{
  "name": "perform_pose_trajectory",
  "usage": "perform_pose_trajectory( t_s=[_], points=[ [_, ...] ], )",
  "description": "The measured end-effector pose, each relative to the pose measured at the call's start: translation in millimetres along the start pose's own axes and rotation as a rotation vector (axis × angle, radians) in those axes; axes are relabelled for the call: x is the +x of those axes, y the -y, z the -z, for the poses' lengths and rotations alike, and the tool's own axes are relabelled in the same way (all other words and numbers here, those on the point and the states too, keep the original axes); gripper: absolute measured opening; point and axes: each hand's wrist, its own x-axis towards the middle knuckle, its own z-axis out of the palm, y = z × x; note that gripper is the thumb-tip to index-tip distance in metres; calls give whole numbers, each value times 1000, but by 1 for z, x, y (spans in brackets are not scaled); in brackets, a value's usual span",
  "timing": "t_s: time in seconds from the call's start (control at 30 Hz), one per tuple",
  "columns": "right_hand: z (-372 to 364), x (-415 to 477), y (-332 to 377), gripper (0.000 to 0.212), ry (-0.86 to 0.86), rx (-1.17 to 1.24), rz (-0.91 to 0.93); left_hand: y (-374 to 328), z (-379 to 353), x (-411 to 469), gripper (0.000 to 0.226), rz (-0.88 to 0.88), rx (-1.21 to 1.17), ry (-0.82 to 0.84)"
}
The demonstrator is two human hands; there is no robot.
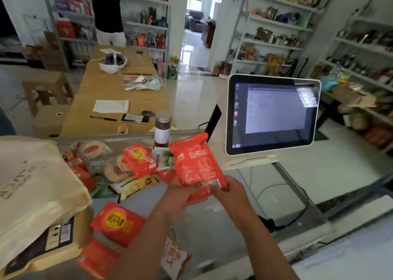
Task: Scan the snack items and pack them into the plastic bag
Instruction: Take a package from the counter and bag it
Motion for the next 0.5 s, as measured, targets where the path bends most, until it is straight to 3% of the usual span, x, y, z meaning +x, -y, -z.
perform_pose_trajectory(
  t_s=[0.1, 0.17, 0.23, 0.3, 0.33, 0.4, 0.5],
  points=[
    [8, -5, -11, 3, 19, -11, -26, 10, -1, 2, 37, 30, -3, 43],
    [17, -6, -26, 5, -74, -91, -37, 18, -4, 5, 34, 32, -9, 27],
    [30, -5, -45, 11, -265, -329, -12, 26, -8, 7, 35, 25, -17, -21],
    [49, -2, -61, 32, -375, -568, 15, 34, -11, 11, 38, 17, -36, -108],
    [60, 1, -68, 48, -341, -712, -11, 38, -12, 14, 40, 6, -42, -150],
    [79, 5, -80, 75, -112, -1025, -116, 47, -17, 19, 38, -35, -34, -203],
    [81, 6, -101, 81, 121, -1123, -122, 62, -33, 26, 31, -71, -11, -283]
  ],
)
